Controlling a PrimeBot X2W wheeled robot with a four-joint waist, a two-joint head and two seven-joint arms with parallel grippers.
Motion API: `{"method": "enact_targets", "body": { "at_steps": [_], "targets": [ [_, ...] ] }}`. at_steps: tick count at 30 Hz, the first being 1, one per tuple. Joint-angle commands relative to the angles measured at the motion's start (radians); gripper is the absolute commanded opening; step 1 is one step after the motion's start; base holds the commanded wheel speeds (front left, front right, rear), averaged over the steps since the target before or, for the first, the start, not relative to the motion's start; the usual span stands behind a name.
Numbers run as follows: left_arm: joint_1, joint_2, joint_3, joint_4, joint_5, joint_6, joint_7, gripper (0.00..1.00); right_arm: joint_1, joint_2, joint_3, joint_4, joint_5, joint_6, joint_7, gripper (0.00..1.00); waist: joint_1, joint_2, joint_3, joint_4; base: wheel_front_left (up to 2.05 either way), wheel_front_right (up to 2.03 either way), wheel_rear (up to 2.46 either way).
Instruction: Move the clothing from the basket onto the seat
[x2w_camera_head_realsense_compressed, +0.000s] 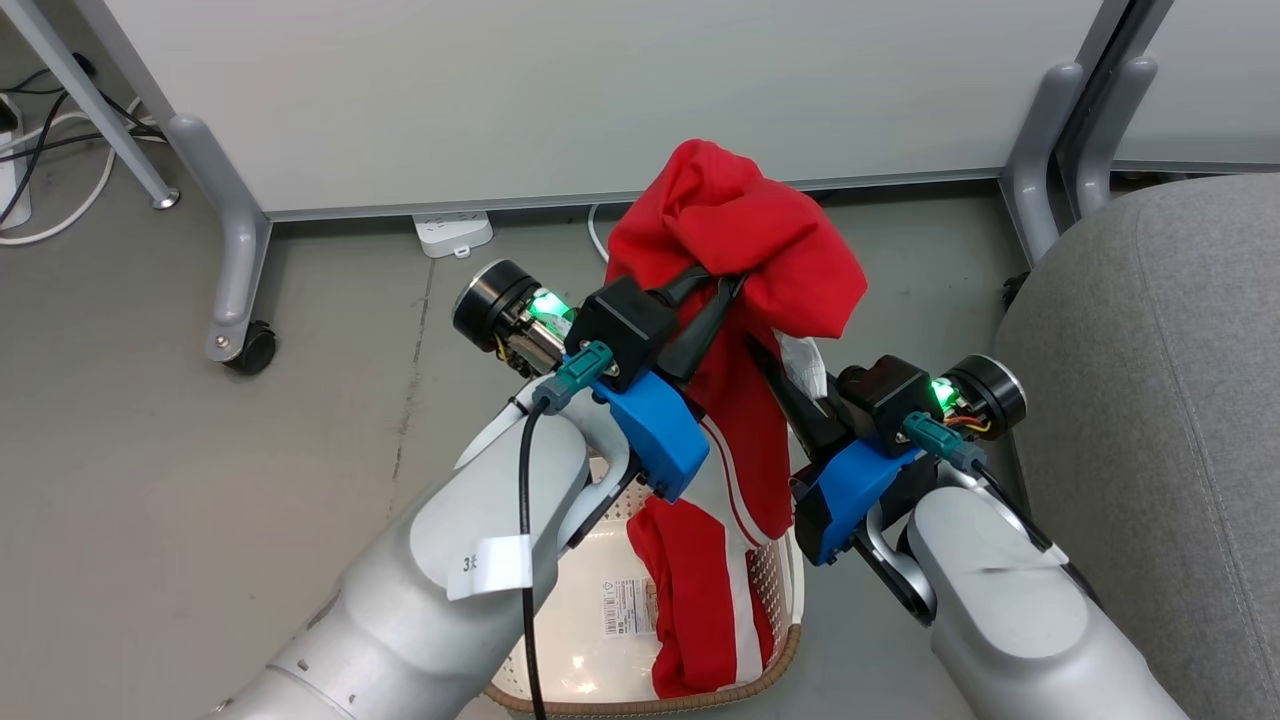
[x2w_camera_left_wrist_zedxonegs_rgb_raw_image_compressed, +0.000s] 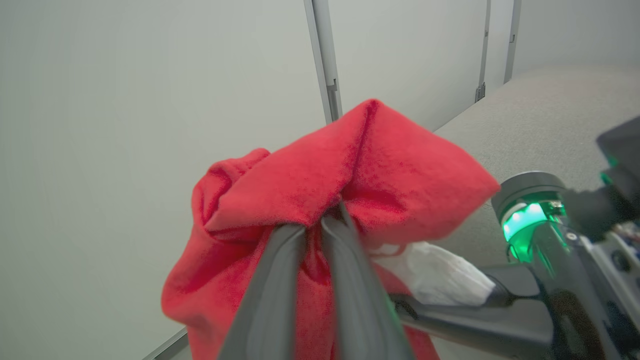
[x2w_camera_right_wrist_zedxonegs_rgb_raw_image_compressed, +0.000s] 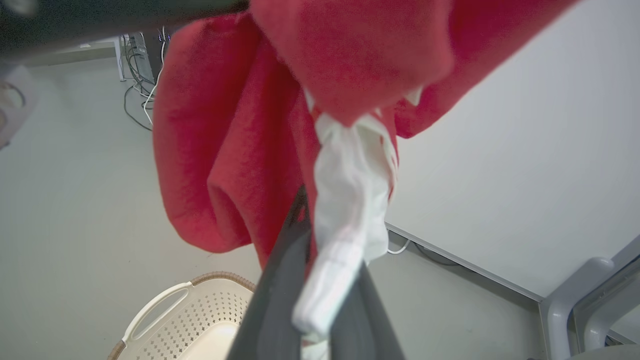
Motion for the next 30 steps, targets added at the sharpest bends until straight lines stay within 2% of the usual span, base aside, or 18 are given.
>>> {"method": "enact_targets", "body": {
  "at_steps": [1, 19, 30],
  "targets": [
    [-0.011, -0.001, 0.005, 0.004, 0.003, -0.002, -0.005, 1.0, -0.005, -0.002, 0.001, 0.003, 0.006, 0.0, -0.003, 0.0, -0.0001, 0.0, 0.0, 0.0, 0.0, 0.0, 0.0],
    [-0.004, -0.001, 0.028, -0.003, 0.024, 0.006, -0.005, 1.0, 0.004, -0.014, -0.019, -0.011, 0.022, 0.0, -0.003, 0.0, -0.0001, 0.0, 0.015, -0.016, 0.0, 0.0, 0.0],
    [0.015, 0.01, 0.035, -0.034, 0.052, 0.011, -0.005, 1.0, -0.001, -0.026, -0.088, -0.087, 0.017, 0.0, -0.004, 0.0, -0.0001, 0.0, 0.057, -0.109, 0.0, 0.0, 0.0]
  ]
}}
